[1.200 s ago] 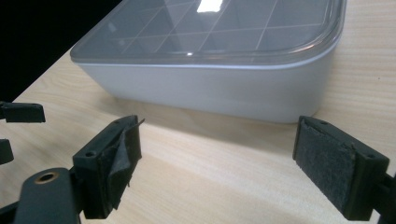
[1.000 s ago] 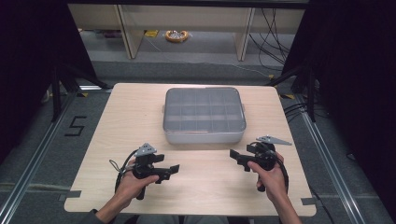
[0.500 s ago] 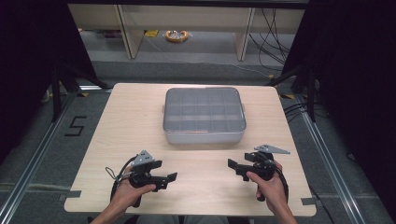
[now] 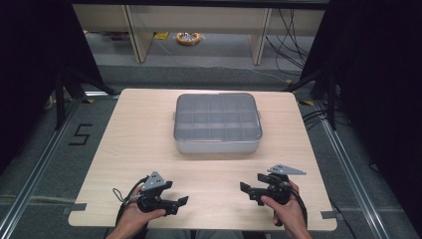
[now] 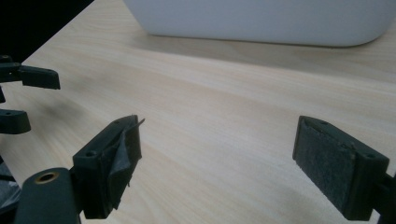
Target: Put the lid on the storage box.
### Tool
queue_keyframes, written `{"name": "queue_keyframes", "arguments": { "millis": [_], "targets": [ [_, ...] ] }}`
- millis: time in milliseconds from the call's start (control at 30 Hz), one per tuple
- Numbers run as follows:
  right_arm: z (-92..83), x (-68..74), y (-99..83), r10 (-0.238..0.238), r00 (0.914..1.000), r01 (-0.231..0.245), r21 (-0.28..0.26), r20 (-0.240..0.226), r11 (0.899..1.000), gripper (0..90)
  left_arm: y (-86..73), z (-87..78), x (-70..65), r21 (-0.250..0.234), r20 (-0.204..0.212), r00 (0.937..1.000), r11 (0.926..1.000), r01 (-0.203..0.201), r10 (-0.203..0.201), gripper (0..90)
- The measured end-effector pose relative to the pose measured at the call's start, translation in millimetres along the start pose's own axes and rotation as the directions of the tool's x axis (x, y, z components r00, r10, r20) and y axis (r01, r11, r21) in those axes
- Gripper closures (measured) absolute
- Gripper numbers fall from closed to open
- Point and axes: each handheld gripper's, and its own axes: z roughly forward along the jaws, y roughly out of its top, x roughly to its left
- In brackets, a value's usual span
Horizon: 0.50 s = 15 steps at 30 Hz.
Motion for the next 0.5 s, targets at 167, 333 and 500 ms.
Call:
{"name": "queue_keyframes", "arguments": {
  "millis": [167,333,500],
  "targets": [
    [-2.8,5.2,-7.8,-0.022,0.9997,0.022,0.001,-0.010,1.000,16.4,-6.1,-1.2,-3.9,0.013,0.003,0.9998,0.9997,-0.022,0.022,17.2],
    [-7.7,12.8,-16.3,-0.012,0.9998,0.012,0.011,-0.016,1.000,16.3,-10.5,-3.0,-9.0,-0.001,0.004,0.9994,0.9994,-0.036,0.036,17.1],
    [-11.5,14.2,-22.8,-0.052,0.9984,0.053,0.017,-0.023,0.998,16.3,-15.4,-6.4,-14.8,0.002,0.010,0.9994,0.9995,-0.033,0.033,17.0]
  ]
}}
